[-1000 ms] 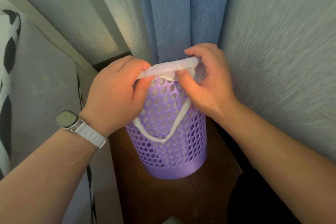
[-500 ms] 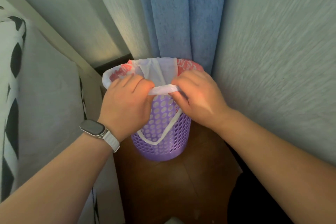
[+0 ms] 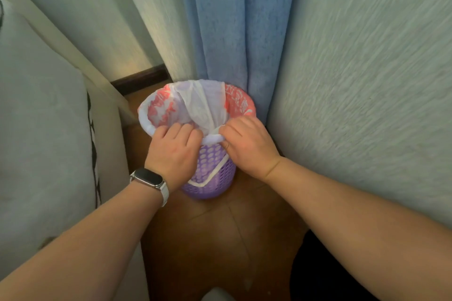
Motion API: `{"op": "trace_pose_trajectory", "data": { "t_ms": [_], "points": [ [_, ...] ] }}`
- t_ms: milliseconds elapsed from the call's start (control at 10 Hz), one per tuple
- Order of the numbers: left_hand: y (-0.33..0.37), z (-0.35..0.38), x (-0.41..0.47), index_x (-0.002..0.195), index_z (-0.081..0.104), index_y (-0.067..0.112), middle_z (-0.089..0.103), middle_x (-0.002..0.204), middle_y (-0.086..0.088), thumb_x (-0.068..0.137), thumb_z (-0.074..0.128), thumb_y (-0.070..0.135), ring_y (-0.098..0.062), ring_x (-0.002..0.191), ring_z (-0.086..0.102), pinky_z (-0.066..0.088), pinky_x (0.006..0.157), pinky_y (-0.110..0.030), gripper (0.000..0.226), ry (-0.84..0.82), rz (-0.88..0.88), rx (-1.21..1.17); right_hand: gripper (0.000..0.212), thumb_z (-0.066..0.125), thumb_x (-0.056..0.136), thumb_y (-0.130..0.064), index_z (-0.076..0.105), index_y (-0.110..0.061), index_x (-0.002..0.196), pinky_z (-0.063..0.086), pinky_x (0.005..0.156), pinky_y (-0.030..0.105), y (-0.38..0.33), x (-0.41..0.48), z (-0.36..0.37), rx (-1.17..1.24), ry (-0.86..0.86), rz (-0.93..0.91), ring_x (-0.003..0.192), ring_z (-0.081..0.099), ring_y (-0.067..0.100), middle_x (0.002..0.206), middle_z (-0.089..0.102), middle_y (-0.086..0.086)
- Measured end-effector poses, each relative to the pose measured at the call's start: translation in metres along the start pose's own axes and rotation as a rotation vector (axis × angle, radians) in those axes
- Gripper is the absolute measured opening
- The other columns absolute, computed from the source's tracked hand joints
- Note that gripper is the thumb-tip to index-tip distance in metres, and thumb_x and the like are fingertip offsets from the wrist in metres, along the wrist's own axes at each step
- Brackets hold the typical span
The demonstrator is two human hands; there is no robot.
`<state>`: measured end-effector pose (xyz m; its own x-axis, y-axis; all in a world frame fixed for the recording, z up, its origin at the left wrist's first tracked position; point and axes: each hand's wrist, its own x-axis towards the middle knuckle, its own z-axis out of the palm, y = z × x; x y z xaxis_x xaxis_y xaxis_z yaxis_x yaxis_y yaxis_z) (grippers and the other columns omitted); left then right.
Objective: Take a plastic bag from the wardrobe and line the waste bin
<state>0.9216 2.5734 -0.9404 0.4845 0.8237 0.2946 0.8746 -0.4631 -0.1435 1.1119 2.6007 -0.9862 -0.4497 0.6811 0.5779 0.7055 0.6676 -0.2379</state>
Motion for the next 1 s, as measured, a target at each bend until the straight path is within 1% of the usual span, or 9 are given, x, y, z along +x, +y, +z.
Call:
{"op": "trace_pose_trajectory", "data": {
  "t_ms": [100, 200, 300, 400, 500, 700, 800, 900, 1000],
  "points": [
    [0.001, 0.006, -0.009, 0.082, 0.061, 0.005, 0.063, 0.074, -0.015, 0.068, 0.073, 0.008, -0.036, 0.064, 0.060, 0.050, 0.065, -0.039, 0.018, -0.049, -0.004, 0.002, 0.004, 0.067, 0.083, -0.007, 0.065, -0.007, 0.079, 0.048, 0.069, 0.042, -0.005, -0.004, 0.003, -0.010, -0.060, -0.045, 0.072, 0.059, 0.032, 0.074, 0.059, 0.013],
    [0.001, 0.008, -0.016, 0.080, 0.061, 0.006, 0.062, 0.073, -0.013, 0.066, 0.075, 0.008, -0.034, 0.062, 0.059, 0.049, 0.064, -0.038, 0.020, -0.070, -0.001, -0.004, 0.006, 0.066, 0.083, -0.008, 0.065, -0.008, 0.078, 0.047, 0.069, 0.041, -0.008, -0.006, 0.003, -0.031, -0.062, -0.070, 0.071, 0.058, 0.031, 0.074, 0.058, 0.011],
    [-0.002, 0.014, -0.031, 0.080, 0.063, 0.008, 0.062, 0.073, -0.012, 0.065, 0.081, 0.010, -0.033, 0.062, 0.059, 0.050, 0.064, -0.040, 0.023, -0.149, 0.037, 0.025, 0.010, 0.065, 0.084, -0.010, 0.062, -0.009, 0.074, 0.046, 0.068, 0.040, -0.014, -0.011, 0.006, -0.044, -0.110, -0.160, 0.070, 0.056, 0.030, 0.072, 0.057, 0.010],
    [-0.003, 0.019, -0.045, 0.077, 0.063, 0.009, 0.062, 0.071, -0.010, 0.066, 0.082, 0.015, -0.031, 0.060, 0.058, 0.050, 0.061, -0.039, 0.022, -0.216, 0.074, 0.048, 0.013, 0.065, 0.084, -0.008, 0.059, -0.008, 0.072, 0.048, 0.065, 0.042, -0.022, -0.016, 0.011, -0.015, -0.179, -0.210, 0.067, 0.053, 0.030, 0.070, 0.055, 0.010],
    [-0.003, 0.026, -0.046, 0.076, 0.063, 0.011, 0.061, 0.069, -0.008, 0.070, 0.082, 0.022, -0.027, 0.057, 0.057, 0.046, 0.055, -0.034, 0.023, -0.244, 0.080, 0.005, 0.013, 0.062, 0.087, -0.011, 0.060, -0.008, 0.074, 0.048, 0.068, 0.043, -0.021, -0.020, 0.015, -0.001, -0.249, -0.196, 0.068, 0.053, 0.029, 0.071, 0.056, 0.010],
    [0.003, 0.025, -0.054, 0.083, 0.065, 0.014, 0.062, 0.073, -0.004, 0.076, 0.075, 0.029, -0.023, 0.062, 0.058, 0.047, 0.060, -0.033, 0.019, -0.293, -0.032, -0.092, 0.018, 0.052, 0.094, -0.027, 0.062, -0.012, 0.092, 0.044, 0.088, 0.043, -0.021, -0.024, 0.016, 0.015, -0.442, -0.163, 0.087, 0.054, 0.026, 0.091, 0.061, 0.007],
    [0.004, 0.013, -0.054, 0.088, 0.066, 0.017, 0.065, 0.078, -0.001, 0.082, 0.067, 0.033, -0.021, 0.068, 0.061, 0.048, 0.067, -0.034, 0.018, -0.340, -0.097, -0.128, 0.023, 0.050, 0.092, -0.032, 0.060, -0.014, 0.103, 0.037, 0.100, 0.040, -0.025, -0.024, 0.010, 0.003, -0.497, -0.128, 0.099, 0.054, 0.025, 0.104, 0.060, 0.005],
    [0.007, -0.008, -0.057, 0.106, 0.066, 0.017, 0.069, 0.097, -0.002, 0.088, 0.060, 0.035, -0.024, 0.087, 0.065, 0.049, 0.082, -0.040, 0.027, -0.372, -0.141, -0.159, 0.033, 0.052, 0.087, -0.032, 0.060, -0.013, 0.113, 0.033, 0.108, 0.044, -0.040, -0.020, -0.012, 0.003, -0.521, -0.032, 0.108, 0.052, 0.027, 0.112, 0.059, 0.007],
    [0.011, -0.041, -0.050, 0.132, 0.052, 0.021, 0.059, 0.132, -0.004, 0.088, 0.057, 0.043, -0.026, 0.122, 0.054, 0.039, 0.105, -0.045, 0.050, -0.464, -0.289, -0.225, 0.038, 0.048, 0.085, -0.034, 0.060, -0.014, 0.115, 0.032, 0.110, 0.043, -0.061, -0.005, -0.042, 0.000, -0.531, 0.080, 0.113, 0.052, 0.028, 0.116, 0.059, 0.007]
  ]
}}
